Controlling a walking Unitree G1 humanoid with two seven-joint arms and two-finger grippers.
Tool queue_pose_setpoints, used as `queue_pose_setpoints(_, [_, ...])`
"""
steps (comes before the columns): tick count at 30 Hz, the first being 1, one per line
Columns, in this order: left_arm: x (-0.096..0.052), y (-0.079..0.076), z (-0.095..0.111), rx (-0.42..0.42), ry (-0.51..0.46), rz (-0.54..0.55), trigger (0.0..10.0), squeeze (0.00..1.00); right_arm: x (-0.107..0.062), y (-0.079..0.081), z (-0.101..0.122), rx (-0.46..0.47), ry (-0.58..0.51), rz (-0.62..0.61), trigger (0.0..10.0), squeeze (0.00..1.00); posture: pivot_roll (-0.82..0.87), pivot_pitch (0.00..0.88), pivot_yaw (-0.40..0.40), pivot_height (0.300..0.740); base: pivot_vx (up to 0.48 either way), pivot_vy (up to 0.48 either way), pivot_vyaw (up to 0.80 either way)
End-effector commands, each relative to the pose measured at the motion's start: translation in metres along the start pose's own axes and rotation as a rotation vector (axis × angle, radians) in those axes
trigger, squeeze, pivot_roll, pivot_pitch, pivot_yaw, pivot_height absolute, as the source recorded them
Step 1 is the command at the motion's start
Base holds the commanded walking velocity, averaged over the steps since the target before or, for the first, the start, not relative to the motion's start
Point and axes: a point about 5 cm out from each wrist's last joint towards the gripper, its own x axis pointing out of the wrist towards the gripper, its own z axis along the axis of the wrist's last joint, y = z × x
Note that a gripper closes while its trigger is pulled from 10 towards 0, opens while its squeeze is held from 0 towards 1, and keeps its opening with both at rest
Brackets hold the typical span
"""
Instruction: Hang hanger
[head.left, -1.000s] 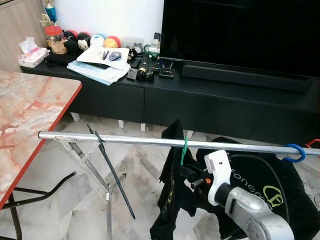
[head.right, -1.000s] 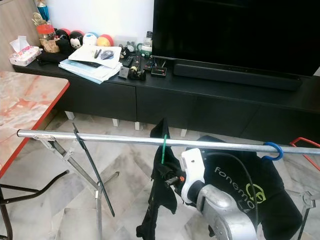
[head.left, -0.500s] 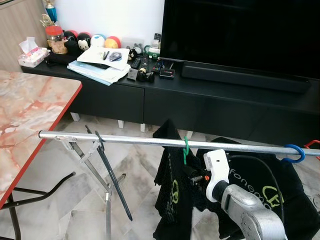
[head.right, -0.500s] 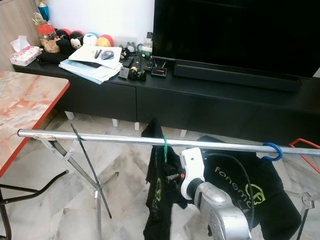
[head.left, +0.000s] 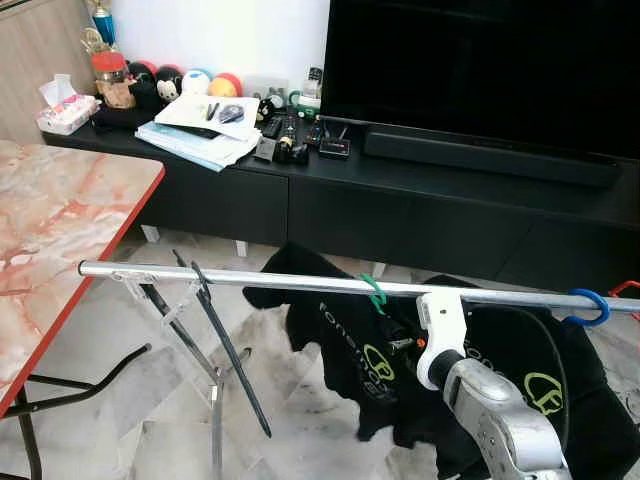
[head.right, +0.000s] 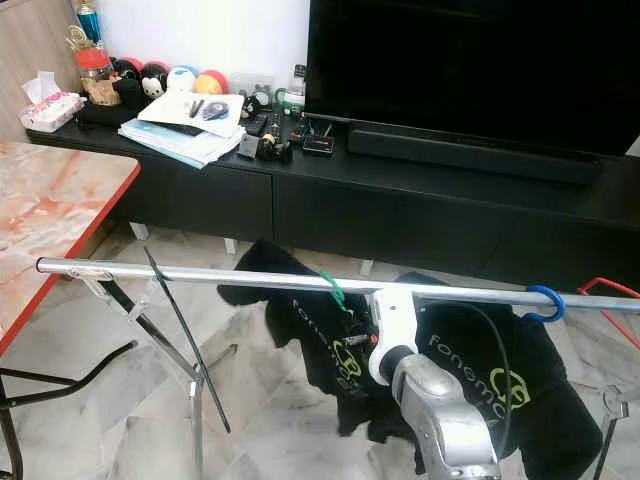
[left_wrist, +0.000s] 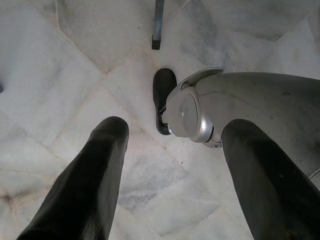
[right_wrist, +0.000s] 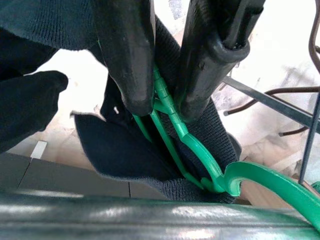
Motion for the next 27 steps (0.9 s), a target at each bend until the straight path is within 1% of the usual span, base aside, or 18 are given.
queue_pose_setpoints(1, [-0.002, 0.000, -0.010, -0.011, 0.030, 0.005, 10.0, 0.00, 0.002, -0.003, -0.004, -0.002, 0.018, -0.023, 10.0, 0.00, 0.10, 0.113, -0.069, 0.740, 0.000, 0.000, 0.00])
queue_pose_setpoints(5, [-0.002, 0.000, -0.010, -0.012, 0.029, 0.003, 10.0, 0.00, 0.007, 0.000, -0.020, -0.024, 0.094, 0.032, 10.0, 0.00, 0.10, 0.116, -0.069, 0.740, 0.000, 0.000, 0.00])
queue_pose_setpoints(7, [-0.002, -0.001, -0.009, -0.013, 0.029, 0.003, 10.0, 0.00, 0.007, 0.001, -0.026, -0.033, 0.113, 0.051, 10.0, 0.00, 0.10, 0.118, -0.069, 0.740, 0.000, 0.000, 0.00])
queue_pose_setpoints(9, [-0.002, -0.001, -0.009, -0.014, 0.028, 0.003, 10.0, 0.00, 0.008, 0.000, -0.029, -0.028, 0.118, 0.057, 10.0, 0.00, 0.10, 0.119, -0.069, 0.740, 0.000, 0.000, 0.00])
queue_pose_setpoints(12, [-0.001, -0.001, -0.009, -0.015, 0.028, 0.003, 10.0, 0.00, 0.010, -0.002, -0.029, 0.004, 0.103, 0.050, 10.0, 0.00, 0.10, 0.122, -0.068, 0.740, 0.000, 0.000, 0.00])
queue_pose_setpoints(13, [-0.001, -0.001, -0.009, -0.014, 0.029, 0.003, 10.0, 0.00, 0.011, -0.002, -0.028, 0.015, 0.092, 0.050, 10.0, 0.00, 0.11, 0.124, -0.067, 0.740, 0.000, 0.000, 0.00])
queue_pose_setpoints(14, [-0.001, -0.001, -0.009, -0.014, 0.029, 0.002, 10.0, 0.00, 0.012, -0.002, -0.022, 0.050, 0.042, 0.061, 10.0, 0.00, 0.11, 0.125, -0.065, 0.740, 0.000, 0.000, 0.00])
queue_pose_setpoints(15, [-0.001, -0.001, -0.009, -0.013, 0.029, 0.002, 10.0, 0.00, 0.012, -0.002, -0.018, 0.073, 0.016, 0.070, 10.0, 0.00, 0.11, 0.126, -0.064, 0.740, 0.000, 0.000, 0.00])
queue_pose_setpoints(16, [-0.001, -0.001, -0.009, -0.013, 0.029, 0.002, 10.0, 0.00, 0.012, -0.002, -0.015, 0.086, 0.000, 0.077, 10.0, 0.00, 0.11, 0.126, -0.064, 0.740, 0.000, 0.000, 0.00])
queue_pose_setpoints(17, [-0.001, -0.001, -0.009, -0.011, 0.029, 0.002, 10.0, 0.00, 0.014, -0.001, -0.009, 0.089, -0.040, 0.094, 10.0, 0.00, 0.10, 0.126, -0.064, 0.740, 0.000, 0.000, 0.00])
queue_pose_setpoints(21, [-0.001, -0.001, -0.008, -0.010, 0.029, 0.002, 10.0, 0.00, 0.015, 0.000, -0.008, 0.102, -0.056, 0.109, 10.0, 0.00, 0.10, 0.127, -0.064, 0.740, 0.000, 0.000, 0.00])
queue_pose_setpoints(23, [-0.001, -0.001, -0.008, -0.010, 0.026, 0.002, 10.0, 0.00, 0.017, 0.004, -0.005, 0.156, -0.103, 0.143, 10.0, 0.00, 0.11, 0.129, -0.062, 0.740, 0.000, 0.000, 0.00])
queue_pose_setpoints(24, [-0.001, -0.001, -0.008, -0.010, 0.026, 0.002, 10.0, 0.00, 0.017, 0.004, -0.005, 0.156, -0.103, 0.143, 10.0, 0.00, 0.11, 0.129, -0.062, 0.740, 0.000, 0.000, 0.00])
queue_pose_setpoints(25, [-0.001, -0.001, -0.008, -0.010, 0.025, 0.002, 10.0, 0.00, 0.017, 0.006, -0.002, 0.164, -0.122, 0.164, 10.0, 0.00, 0.11, 0.129, -0.062, 0.740, 0.000, 0.000, 0.00])
queue_pose_setpoints(27, [-0.001, -0.001, -0.008, -0.011, 0.025, 0.004, 10.0, 0.00, 0.018, 0.010, 0.001, 0.152, -0.144, 0.198, 10.0, 0.00, 0.11, 0.129, -0.062, 0.740, 0.000, 0.000, 0.00])
